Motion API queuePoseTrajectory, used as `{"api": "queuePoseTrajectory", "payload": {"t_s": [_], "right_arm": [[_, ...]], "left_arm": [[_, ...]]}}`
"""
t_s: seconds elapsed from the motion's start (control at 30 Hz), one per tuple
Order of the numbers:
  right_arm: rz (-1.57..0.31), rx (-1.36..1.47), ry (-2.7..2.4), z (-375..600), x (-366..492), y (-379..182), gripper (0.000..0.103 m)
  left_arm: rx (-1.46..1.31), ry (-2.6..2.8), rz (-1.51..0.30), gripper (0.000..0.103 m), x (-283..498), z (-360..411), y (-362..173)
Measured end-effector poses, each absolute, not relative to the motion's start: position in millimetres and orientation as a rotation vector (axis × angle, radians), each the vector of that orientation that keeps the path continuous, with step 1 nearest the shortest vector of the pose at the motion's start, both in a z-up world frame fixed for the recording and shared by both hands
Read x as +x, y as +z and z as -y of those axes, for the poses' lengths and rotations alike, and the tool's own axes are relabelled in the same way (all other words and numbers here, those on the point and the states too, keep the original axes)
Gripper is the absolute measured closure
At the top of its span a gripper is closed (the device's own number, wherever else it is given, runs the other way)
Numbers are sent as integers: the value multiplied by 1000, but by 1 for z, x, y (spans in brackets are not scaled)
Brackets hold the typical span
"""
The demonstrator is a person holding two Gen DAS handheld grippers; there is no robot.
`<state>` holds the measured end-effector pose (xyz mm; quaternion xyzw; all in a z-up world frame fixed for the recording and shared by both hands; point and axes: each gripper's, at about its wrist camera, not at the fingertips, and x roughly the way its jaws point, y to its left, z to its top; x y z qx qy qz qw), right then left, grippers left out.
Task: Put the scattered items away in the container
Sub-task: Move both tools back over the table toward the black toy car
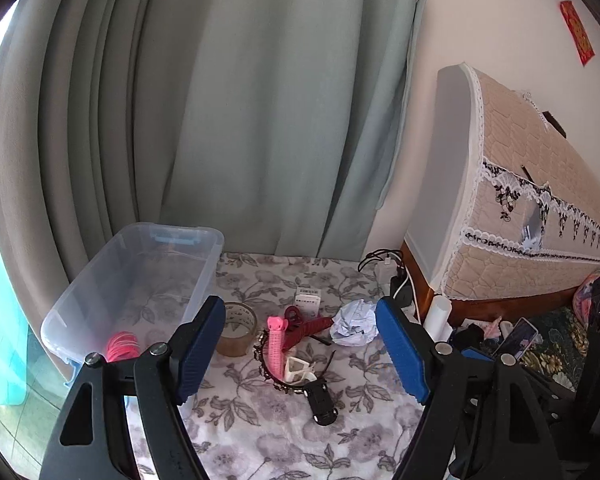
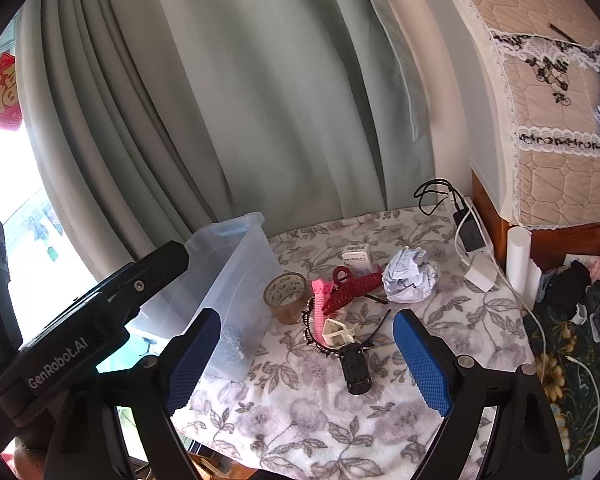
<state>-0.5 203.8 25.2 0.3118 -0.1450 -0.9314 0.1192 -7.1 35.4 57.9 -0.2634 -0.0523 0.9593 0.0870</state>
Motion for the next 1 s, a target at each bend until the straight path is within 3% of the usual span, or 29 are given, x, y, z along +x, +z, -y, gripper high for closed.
{"api": "queuePoseTrajectory", "payload": {"t_s": [0.43, 1.0], "right_arm": [[450, 1060, -2693, -222, -21, -27, 13], [436, 1365, -2522, -204, -57, -105, 13]], "left_arm": [[-998, 2726, 229, 25, -42, -48, -1], [-1216, 2733, 116, 25, -71, -38, -54]]}}
